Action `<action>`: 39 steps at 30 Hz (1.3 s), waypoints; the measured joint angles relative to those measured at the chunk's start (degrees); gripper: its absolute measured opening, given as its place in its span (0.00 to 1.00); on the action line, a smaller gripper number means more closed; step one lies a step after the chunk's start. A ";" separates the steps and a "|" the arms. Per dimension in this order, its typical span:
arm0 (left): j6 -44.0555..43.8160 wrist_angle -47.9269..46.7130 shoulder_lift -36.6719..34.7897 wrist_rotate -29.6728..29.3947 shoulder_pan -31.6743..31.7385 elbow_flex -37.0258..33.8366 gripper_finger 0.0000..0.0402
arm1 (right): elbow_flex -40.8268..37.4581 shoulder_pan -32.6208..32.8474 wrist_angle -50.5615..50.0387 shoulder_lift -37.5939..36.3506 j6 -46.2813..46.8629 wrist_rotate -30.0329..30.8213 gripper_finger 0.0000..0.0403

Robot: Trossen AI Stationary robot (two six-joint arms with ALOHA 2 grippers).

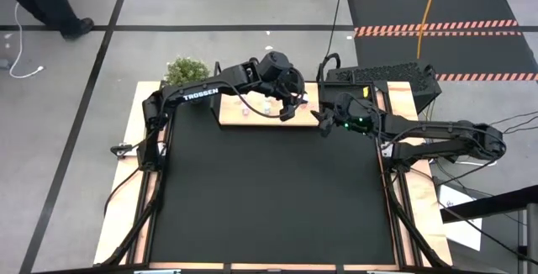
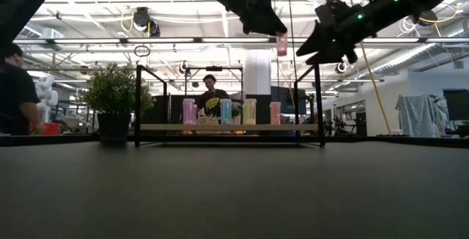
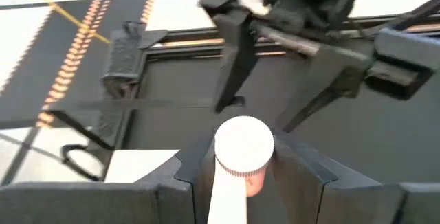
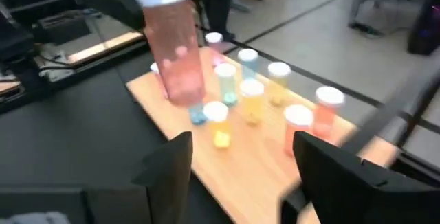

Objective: Pick and place medicine bottles onto shelf by color
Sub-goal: Put the pink pill bottle on the shelf aligned with the other pink pill bottles

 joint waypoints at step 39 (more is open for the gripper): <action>-14.25 38.54 2.56 -36.80 -8.30 -22.89 0.33 | -0.02 1.42 -17.06 -20.59 -2.35 3.54 0.57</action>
